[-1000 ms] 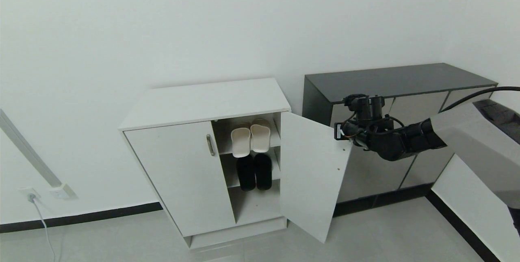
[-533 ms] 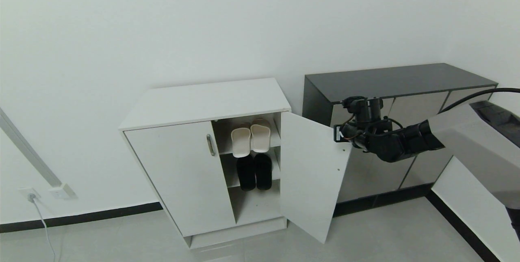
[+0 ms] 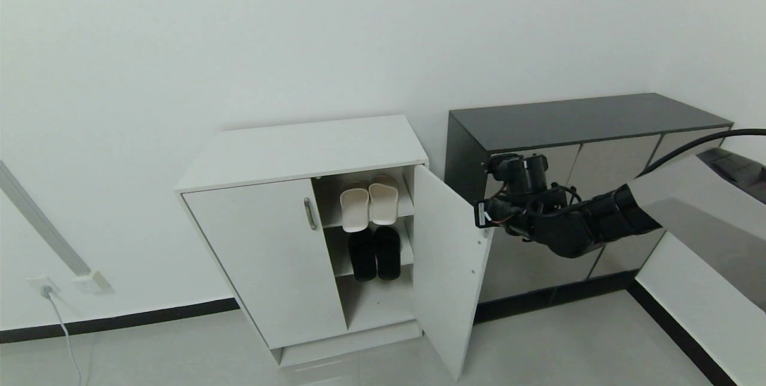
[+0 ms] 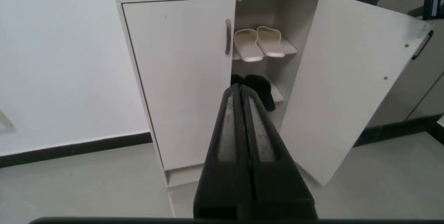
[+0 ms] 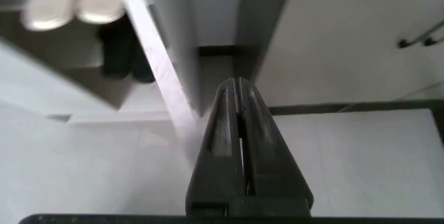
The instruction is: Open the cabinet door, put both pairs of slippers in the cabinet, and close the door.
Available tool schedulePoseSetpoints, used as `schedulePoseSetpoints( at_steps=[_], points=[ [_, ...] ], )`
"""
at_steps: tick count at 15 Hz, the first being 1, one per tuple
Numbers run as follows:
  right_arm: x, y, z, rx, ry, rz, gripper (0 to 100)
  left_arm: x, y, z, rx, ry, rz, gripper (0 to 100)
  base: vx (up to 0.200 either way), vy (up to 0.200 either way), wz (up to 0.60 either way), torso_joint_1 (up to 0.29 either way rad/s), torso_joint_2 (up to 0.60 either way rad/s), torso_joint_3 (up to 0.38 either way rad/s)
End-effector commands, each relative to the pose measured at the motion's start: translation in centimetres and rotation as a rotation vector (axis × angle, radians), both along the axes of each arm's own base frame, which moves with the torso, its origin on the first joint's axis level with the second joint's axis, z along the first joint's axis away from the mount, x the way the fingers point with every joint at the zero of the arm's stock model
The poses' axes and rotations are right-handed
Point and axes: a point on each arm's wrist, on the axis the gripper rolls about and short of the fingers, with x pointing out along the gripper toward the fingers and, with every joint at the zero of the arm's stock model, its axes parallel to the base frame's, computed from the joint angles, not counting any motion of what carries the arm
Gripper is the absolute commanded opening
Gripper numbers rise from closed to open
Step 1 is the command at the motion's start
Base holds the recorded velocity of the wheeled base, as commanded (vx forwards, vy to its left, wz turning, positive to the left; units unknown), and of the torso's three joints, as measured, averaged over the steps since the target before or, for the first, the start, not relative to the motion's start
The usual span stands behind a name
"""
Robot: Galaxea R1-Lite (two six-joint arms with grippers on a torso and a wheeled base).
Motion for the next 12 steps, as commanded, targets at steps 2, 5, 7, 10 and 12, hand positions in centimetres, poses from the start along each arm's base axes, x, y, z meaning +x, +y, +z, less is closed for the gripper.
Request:
schedulePoseSetpoints(
  at_steps=[2,5,7,10,12],
  points=[
    [-3.5,2.4,1.6,0.019,-0.020,0.088,0,0.0,0.0,0.0,0.000,0.001,0.002,0,0.000,0.000,0.00,0.000,0.00,0.000],
    [-5.5,3.5,1.2,-0.019,-0.069,0.186,0,0.0,0.0,0.0,0.000,0.001,0.002,0,0.000,0.000,0.00,0.000,0.00,0.000],
    [-5.3,3.4,1.3,-0.018,-0.089,0.209,0,0.0,0.0,0.0,-0.002,0.001,0.002,0,0.000,0.000,0.00,0.000,0.00,0.000],
    [-5.4,3.3,1.3,-0.017,-0.089,0.205,0,0.0,0.0,0.0,0.000,0.001,0.002,0,0.000,0.000,0.00,0.000,0.00,0.000],
    [-5.8,3.5,0.8,-0.032,-0.074,0.213,0,0.0,0.0,0.0,0.000,0.001,0.002,0,0.000,0.000,0.30,0.001,0.00,0.004]
  ],
)
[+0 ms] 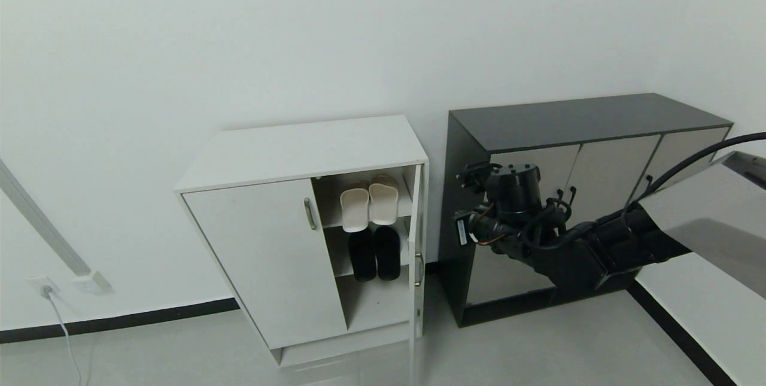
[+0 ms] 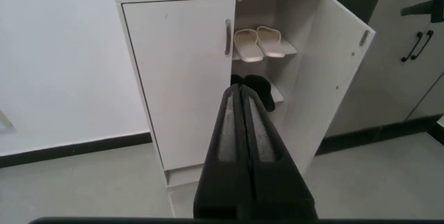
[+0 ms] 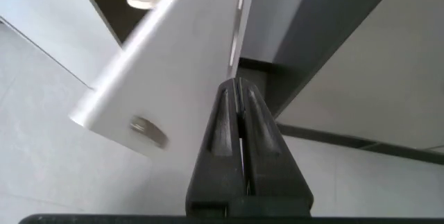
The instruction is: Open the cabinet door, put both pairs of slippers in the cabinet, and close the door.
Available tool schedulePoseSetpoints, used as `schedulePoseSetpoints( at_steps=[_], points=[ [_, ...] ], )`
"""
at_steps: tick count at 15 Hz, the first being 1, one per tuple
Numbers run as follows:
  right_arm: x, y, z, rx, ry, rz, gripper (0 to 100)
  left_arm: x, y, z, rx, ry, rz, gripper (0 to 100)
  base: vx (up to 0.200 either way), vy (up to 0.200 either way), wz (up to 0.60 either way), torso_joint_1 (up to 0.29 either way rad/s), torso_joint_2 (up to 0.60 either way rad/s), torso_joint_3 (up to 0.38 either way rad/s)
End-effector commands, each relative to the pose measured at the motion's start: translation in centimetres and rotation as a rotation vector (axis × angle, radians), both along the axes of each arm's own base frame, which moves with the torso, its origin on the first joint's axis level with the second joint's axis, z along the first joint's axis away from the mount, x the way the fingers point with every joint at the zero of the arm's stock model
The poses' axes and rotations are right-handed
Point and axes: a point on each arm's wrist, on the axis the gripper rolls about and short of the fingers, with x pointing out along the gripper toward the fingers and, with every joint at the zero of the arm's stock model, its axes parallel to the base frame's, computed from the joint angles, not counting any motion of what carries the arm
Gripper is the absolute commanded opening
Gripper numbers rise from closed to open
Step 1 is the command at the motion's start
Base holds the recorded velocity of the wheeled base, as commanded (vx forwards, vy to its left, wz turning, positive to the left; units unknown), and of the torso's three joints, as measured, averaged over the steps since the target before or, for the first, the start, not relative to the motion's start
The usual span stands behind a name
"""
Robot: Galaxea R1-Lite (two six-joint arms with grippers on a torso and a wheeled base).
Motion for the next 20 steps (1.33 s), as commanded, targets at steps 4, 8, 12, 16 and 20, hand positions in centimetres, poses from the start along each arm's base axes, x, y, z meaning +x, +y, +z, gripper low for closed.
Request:
schedulePoseSetpoints(
  at_steps=[4,8,12,16,20],
  points=[
    [-0.6,0.1,-0.6,-0.010,0.020,0.015,0,0.0,0.0,0.0,0.000,0.000,0.001,0,0.000,0.000,0.60,0.001,0.00,0.002],
    [-0.8,0.0,-0.3,0.022,-0.045,0.017,0,0.0,0.0,0.0,0.000,0.000,0.001,0,0.000,0.000,0.15,0.001,0.00,0.001],
    [-1.8,-0.8,-0.4,0.008,-0.034,0.009,0,0.0,0.0,0.0,0.001,0.000,0.001,0,0.000,0.000,0.00,0.000,0.00,0.000],
    [-3.2,-1.9,0.5,0.008,-0.032,-0.016,0,0.0,0.0,0.0,0.001,0.000,0.001,0,0.000,0.000,0.00,0.000,0.00,0.000],
    [-6.2,-3.9,-0.2,-0.028,0.018,-0.015,0,0.0,0.0,0.0,0.003,0.000,0.001,0,0.200,0.000,0.00,-0.004,0.00,0.006]
  ],
)
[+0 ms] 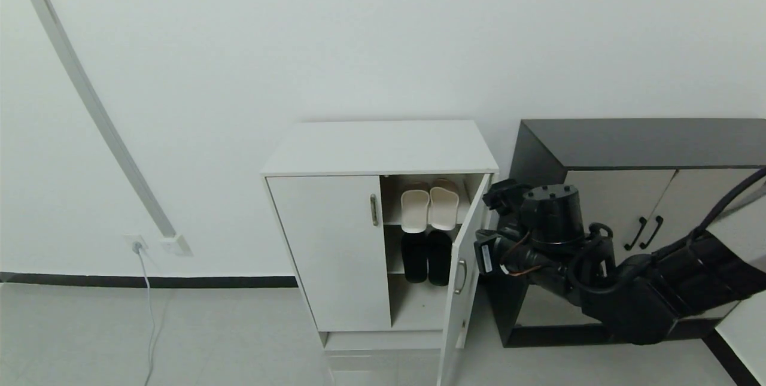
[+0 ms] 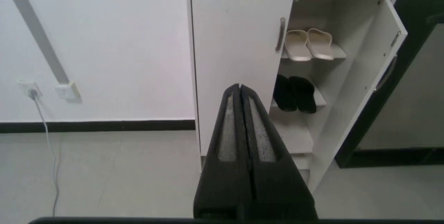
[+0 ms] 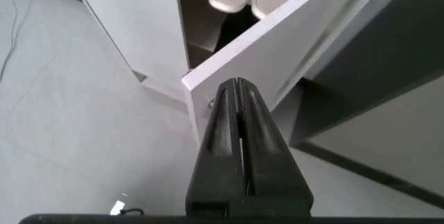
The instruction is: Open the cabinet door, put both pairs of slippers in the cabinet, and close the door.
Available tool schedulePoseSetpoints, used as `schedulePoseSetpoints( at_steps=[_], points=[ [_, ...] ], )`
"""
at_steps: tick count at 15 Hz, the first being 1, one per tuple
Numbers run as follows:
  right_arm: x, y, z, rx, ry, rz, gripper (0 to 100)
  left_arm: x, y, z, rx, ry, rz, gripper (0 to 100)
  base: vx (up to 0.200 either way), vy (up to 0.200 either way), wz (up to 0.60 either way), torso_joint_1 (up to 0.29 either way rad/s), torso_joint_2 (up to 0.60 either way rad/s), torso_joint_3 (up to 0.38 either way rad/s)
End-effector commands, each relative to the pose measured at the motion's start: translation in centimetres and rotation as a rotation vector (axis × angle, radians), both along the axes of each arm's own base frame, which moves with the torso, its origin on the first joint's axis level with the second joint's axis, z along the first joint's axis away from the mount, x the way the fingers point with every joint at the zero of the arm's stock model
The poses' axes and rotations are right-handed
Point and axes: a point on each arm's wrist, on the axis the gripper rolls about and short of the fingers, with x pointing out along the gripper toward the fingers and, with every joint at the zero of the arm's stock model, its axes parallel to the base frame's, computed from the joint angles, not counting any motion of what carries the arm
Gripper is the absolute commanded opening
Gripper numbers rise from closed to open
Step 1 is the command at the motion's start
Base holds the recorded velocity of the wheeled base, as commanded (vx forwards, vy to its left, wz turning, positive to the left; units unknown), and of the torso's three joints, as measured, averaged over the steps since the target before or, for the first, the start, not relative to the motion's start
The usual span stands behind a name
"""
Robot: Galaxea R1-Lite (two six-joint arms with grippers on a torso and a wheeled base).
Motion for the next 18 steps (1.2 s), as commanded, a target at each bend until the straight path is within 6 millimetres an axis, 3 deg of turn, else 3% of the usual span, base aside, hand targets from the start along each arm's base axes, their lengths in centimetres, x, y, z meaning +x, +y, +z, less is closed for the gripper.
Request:
schedulePoseSetpoints(
  at_steps=[1,4,8,18],
  points=[
    [-1.2,-0.8,0.1,-0.009,0.013,-0.002,0,0.0,0.0,0.0,-0.001,0.001,0.001,0,0.200,0.000,0.00,0.007,0.00,0.002],
    [-1.5,-1.0,-1.4,-0.040,0.057,0.000,0,0.0,0.0,0.0,-0.003,0.001,0.001,0,0.000,0.000,0.00,0.000,0.00,0.000],
    [0.2,0.2,-2.7,-0.047,0.067,0.000,0,0.0,0.0,0.0,-0.003,0.001,0.001,0,0.000,0.000,0.00,0.000,0.00,0.000],
    [6.5,4.6,-4.6,0.065,-0.007,-0.012,0,0.0,0.0,0.0,-0.003,0.001,0.001,0,0.000,0.000,0.00,0.000,0.00,0.000]
  ],
)
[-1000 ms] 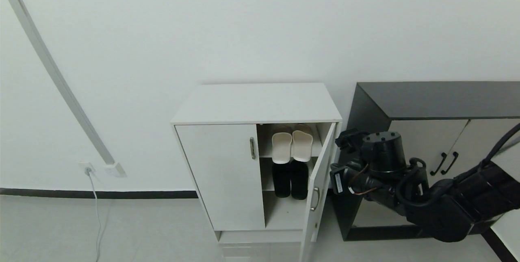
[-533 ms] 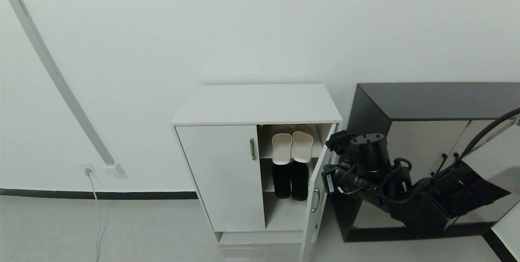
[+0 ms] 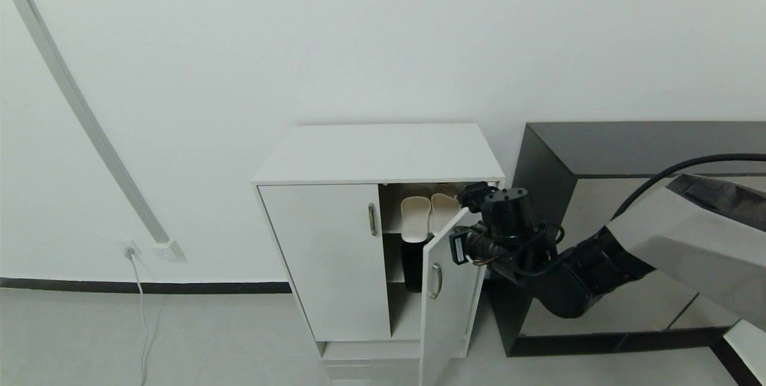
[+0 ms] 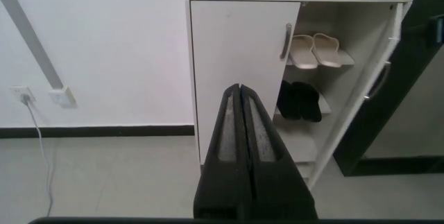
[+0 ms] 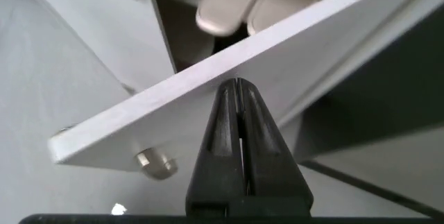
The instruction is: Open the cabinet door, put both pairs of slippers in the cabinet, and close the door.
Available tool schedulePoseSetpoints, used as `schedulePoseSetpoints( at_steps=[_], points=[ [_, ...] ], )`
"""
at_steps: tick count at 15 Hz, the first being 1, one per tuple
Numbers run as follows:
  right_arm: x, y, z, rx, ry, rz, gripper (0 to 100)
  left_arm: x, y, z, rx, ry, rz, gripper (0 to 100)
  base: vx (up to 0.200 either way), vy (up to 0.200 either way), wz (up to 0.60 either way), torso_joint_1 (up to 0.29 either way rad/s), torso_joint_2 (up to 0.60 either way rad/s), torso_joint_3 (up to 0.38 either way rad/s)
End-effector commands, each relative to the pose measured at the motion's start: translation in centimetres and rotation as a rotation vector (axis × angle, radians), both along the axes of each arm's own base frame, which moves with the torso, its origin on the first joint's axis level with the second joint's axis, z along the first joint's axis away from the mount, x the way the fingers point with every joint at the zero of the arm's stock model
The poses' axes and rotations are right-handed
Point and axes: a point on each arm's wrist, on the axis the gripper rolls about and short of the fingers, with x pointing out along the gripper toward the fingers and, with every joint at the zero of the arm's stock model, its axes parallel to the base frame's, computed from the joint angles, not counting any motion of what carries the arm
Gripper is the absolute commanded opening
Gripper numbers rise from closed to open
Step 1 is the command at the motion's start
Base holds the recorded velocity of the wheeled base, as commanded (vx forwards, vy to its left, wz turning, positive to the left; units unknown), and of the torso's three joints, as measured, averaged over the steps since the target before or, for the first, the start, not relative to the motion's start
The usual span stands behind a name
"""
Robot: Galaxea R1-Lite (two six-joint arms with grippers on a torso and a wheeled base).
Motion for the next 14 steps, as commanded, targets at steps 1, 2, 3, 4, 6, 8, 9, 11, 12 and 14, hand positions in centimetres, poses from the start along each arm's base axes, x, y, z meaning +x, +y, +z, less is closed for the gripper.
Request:
schedulePoseSetpoints(
  at_steps=[1,2,3,4,6,8,9,11,12,14],
  points=[
    [1.5,1.3,-1.8,0.025,-0.009,0.002,0,0.0,0.0,0.0,-0.002,0.001,0.000,0,0.000,0.000,0.00,0.000,0.00,0.000],
    [1.6,1.4,-1.8,0.036,-0.021,0.005,0,0.0,0.0,0.0,-0.002,0.001,0.002,0,0.000,0.000,0.00,0.000,0.00,0.000],
    [1.3,1.4,-1.6,0.048,-0.030,0.008,0,0.0,0.0,0.0,-0.002,0.001,0.002,0,0.000,0.000,0.00,0.000,0.00,0.000],
    [0.9,1.3,-1.6,0.071,-0.046,0.015,0,0.0,0.0,0.0,-0.002,0.001,0.002,0,0.000,0.000,0.00,0.000,0.00,0.000],
    [-1.7,0.3,-1.1,0.129,-0.061,0.148,0,0.0,0.0,0.0,-0.002,0.001,0.002,0,0.000,0.000,0.00,0.000,0.00,0.000],
    [-4.3,-1.2,-0.9,0.143,-0.013,0.265,0,0.0,0.0,0.0,0.000,0.001,0.002,0,0.000,0.000,0.00,0.000,0.00,0.000],
    [-4.6,-1.5,-1.0,0.144,0.000,0.264,0,0.0,0.0,0.0,0.001,0.001,0.000,0,0.000,0.000,0.00,0.000,0.00,0.000],
    [-4.7,-1.5,-1.1,0.152,0.008,0.261,0,0.0,0.0,0.0,0.001,0.001,0.000,0,0.100,0.000,0.00,-0.001,0.00,0.001],
    [-4.7,-1.5,-1.2,0.151,0.011,0.260,0,0.0,0.0,0.0,0.001,0.001,0.000,0,0.200,0.000,0.00,-0.007,0.00,0.002],
    [-4.7,-1.4,-1.5,0.147,0.018,0.263,0,0.0,0.0,0.0,0.001,0.001,0.000,0,0.200,0.000,0.00,-0.005,0.00,0.009]
  ],
)
